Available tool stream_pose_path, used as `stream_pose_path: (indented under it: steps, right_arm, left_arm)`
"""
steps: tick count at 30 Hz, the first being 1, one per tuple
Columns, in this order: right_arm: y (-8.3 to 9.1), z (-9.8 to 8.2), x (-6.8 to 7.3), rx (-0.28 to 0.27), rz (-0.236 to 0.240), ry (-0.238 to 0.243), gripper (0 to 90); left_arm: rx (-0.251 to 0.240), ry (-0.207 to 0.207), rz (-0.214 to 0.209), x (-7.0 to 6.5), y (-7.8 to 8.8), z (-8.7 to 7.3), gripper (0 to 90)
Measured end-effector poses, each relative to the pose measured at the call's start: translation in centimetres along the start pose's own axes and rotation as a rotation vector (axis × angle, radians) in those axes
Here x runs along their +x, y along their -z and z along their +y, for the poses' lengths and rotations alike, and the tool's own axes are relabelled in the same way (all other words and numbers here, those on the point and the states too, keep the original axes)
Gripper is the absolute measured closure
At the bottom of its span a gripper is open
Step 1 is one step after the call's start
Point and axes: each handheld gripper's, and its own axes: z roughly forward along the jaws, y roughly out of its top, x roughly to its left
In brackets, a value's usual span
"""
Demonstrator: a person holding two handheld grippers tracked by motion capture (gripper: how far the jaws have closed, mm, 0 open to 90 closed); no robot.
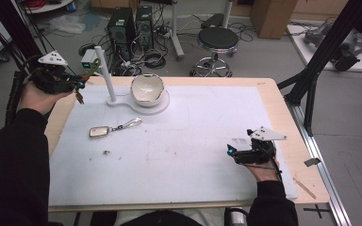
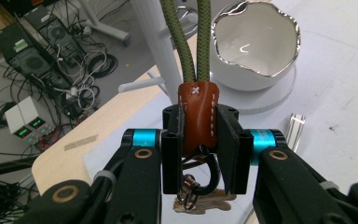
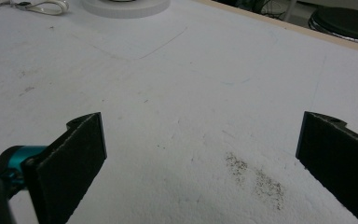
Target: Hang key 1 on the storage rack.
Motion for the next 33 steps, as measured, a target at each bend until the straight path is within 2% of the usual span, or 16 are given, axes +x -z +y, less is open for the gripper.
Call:
stream_pose_path:
  steps: [9, 15, 28, 33]
  right_arm:
    - [0.0, 0.0, 0.1, 0.007, 0.004, -0.004, 0.7]
    - [0.0, 0.0, 0.0, 0.005, 0.004, -0.005, 0.7]
    - [-0.1, 0.0, 0.0, 0.012, 0.005, 0.003, 0.7]
    - [-0.1, 0.0, 0.1, 0.013, 0.003, 0.006, 0.7]
  left_arm:
    - [0.032, -0.016, 0.017, -0.6, -1.1, 0.3, 72.6]
    - [0.052, -0.013, 0.053, -0.8, -1.7, 0.5, 72.6]
    - [0.098, -0.024, 0.071, -1.6, -3.2, 0.5, 72.5]
    - [0.139, -0.027, 0.103, -2.0, -4.6, 0.5, 72.6]
